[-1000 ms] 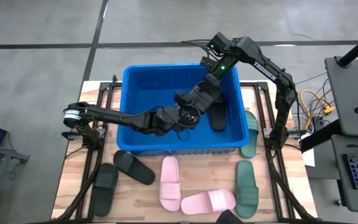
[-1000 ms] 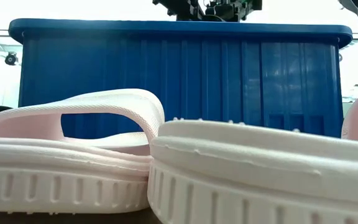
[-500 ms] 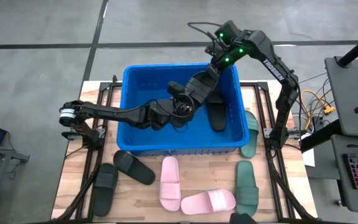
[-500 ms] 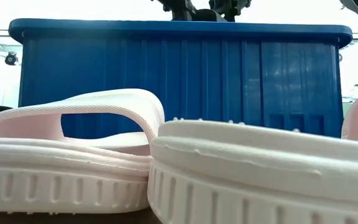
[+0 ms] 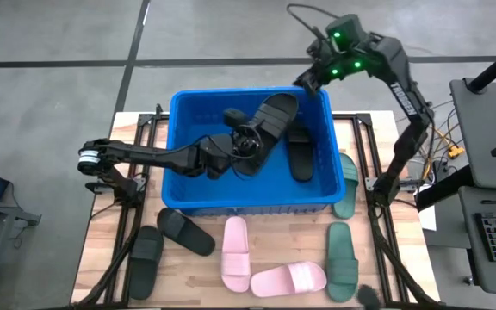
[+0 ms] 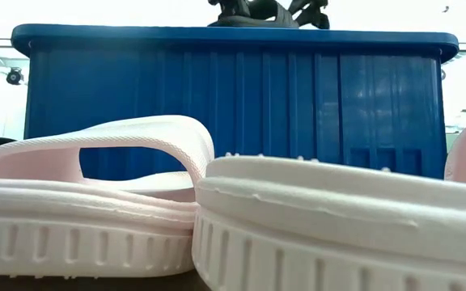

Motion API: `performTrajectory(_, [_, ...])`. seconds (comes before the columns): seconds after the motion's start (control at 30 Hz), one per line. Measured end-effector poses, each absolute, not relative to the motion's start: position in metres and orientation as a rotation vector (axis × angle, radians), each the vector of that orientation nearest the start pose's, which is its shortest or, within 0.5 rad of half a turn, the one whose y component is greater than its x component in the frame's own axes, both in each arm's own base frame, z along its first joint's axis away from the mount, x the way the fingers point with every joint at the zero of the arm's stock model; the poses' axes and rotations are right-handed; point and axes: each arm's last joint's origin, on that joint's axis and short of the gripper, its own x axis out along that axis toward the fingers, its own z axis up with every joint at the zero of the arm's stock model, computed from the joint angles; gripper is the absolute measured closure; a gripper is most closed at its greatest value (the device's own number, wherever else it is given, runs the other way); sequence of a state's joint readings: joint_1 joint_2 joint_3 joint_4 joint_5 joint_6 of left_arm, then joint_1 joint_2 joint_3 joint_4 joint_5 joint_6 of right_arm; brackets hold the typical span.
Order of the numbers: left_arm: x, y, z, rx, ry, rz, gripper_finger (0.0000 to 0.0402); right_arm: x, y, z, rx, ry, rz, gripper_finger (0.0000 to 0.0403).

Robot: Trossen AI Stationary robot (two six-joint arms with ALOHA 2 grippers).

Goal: Pick and place slides into bin
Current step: Put the black slide into the blue bin

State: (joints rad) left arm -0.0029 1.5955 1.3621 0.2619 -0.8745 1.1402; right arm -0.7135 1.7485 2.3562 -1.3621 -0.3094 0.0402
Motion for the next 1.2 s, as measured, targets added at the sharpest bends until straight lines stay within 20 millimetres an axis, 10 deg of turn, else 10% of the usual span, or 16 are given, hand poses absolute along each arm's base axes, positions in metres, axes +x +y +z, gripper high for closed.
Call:
performTrajectory(0.5, [0.361, 0.029, 0.373, 0.743, 0.377, 0.915, 0.0401, 0.175, -0.144, 0.553, 0.156, 0.326, -0.611, 0.028])
performTrajectory(0.8, [0.36, 0.039, 0.362, 0.518, 0.346, 0.936, 0.0401, 0.167, -0.126, 0.561, 0.111, 0.303, -0.565, 0.0283])
performTrajectory(1.2, [0.397, 0.051, 0.316, 0.659, 0.559, 1.033, 0.0402, 0.175, -0.127, 0.55, 0.168, 0.374, -0.445, 0.0294])
